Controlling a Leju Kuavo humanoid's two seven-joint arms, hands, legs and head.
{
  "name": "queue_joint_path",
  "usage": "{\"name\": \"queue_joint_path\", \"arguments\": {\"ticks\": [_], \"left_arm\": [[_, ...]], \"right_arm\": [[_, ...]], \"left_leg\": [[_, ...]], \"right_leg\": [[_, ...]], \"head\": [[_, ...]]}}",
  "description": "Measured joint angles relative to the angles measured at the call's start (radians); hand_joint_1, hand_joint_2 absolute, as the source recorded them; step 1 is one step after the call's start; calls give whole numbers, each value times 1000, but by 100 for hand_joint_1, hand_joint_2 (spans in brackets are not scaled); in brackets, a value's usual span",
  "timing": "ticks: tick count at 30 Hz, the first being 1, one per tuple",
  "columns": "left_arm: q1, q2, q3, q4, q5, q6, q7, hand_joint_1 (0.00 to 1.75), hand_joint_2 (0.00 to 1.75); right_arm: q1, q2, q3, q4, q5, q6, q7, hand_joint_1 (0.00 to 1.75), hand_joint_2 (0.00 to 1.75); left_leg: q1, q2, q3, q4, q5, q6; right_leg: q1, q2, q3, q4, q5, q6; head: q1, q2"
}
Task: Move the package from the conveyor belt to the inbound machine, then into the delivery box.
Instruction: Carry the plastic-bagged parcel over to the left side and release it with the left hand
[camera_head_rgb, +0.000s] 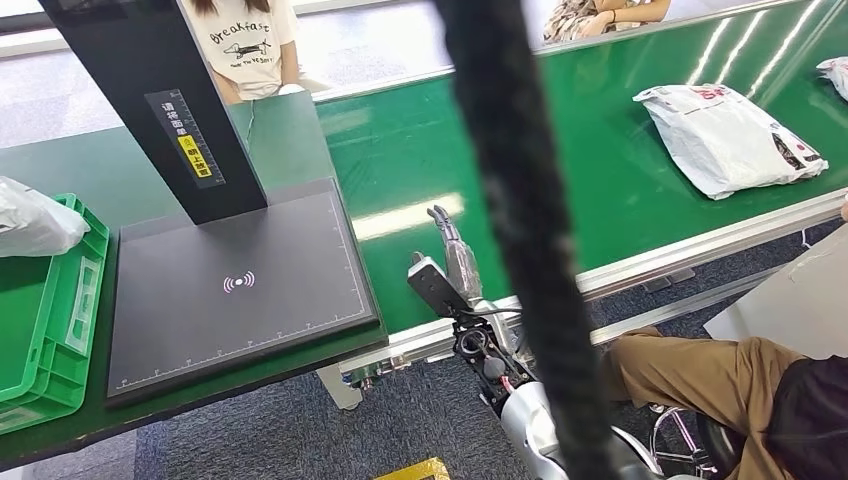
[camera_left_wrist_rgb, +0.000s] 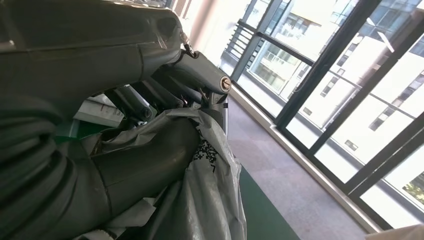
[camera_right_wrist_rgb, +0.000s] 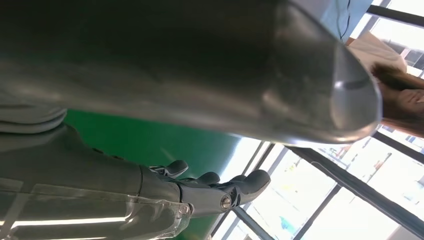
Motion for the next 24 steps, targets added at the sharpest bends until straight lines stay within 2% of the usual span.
{"name": "queue_joint_path", "arguments": {"ticks": [10, 15, 24], "left_arm": [[112, 67, 140, 0, -77, 62, -29, 175, 175], [162, 103, 214, 0, -101, 84, -38, 175, 175], [263, 157, 338, 0, -109, 93, -127, 175, 175]], "right_arm": [[120, -11, -27, -126, 17, -10, 16, 0, 0], [148, -15, -36, -158, 23, -10, 20, 0, 0], [193, -24, -55, -204, 13, -10, 19, 0, 0]], "left_leg": [[0, 1, 0, 0, 0, 0], [0, 2, 0, 0, 0, 0], [0, 4, -1, -1, 0, 0]], "right_leg": [[0, 0, 0, 0, 0, 0], [0, 1, -1, 0, 0, 0], [0, 2, -2, 0, 0, 0]], "head": [[0, 0], [0, 0], [0, 0]]}}
